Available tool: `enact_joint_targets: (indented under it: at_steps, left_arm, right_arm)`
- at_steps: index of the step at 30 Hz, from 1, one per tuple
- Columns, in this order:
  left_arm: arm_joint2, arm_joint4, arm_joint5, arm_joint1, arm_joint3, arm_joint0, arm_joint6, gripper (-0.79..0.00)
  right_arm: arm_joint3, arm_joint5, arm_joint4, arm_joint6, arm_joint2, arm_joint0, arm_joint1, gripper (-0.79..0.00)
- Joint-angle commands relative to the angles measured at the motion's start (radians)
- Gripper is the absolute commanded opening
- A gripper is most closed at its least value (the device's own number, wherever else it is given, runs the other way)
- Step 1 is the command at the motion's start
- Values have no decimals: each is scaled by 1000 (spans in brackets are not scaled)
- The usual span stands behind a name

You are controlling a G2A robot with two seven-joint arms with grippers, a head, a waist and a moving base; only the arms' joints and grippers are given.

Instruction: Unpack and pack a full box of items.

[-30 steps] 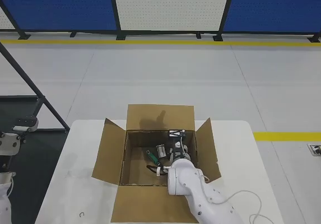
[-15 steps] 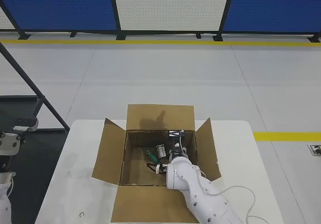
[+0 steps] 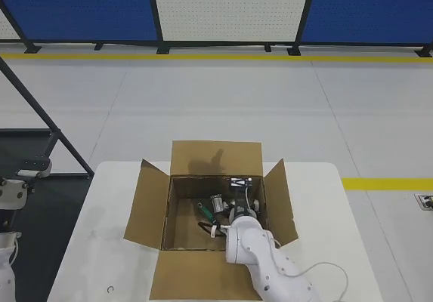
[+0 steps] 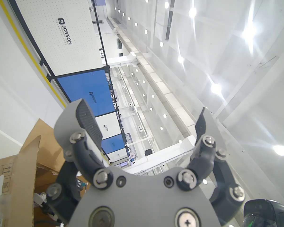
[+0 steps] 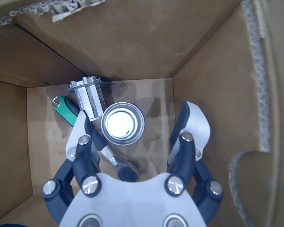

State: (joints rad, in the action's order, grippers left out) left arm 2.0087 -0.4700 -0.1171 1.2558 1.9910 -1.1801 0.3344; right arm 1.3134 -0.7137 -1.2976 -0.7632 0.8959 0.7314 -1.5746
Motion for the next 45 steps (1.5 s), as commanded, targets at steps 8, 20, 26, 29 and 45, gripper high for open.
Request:
enact_joint_targets:
  at_steps: [8, 20, 26, 29, 45]
  left_arm:
    - [0, 0, 0, 0, 0, 0, 0, 0]
    - [0, 0, 0, 0, 0, 0, 0, 0]
    - [0, 0, 0, 0, 0, 0, 0, 0]
    - [-1, -9, -1, 0, 2, -6, 6, 0]
    - [75, 15, -229, -49, 3, -33, 337, 0]
  right_arm:
    - [578, 174, -209, -50, 75, 266, 52, 0]
    - [1037, 443, -98, 4, 268, 487, 85, 0]
    - [1037, 541, 181, 38, 539, 576, 97, 0]
    - [1025, 607, 356, 49, 692, 639, 104, 0]
    - [775, 808, 816, -44, 947, 596, 132, 0]
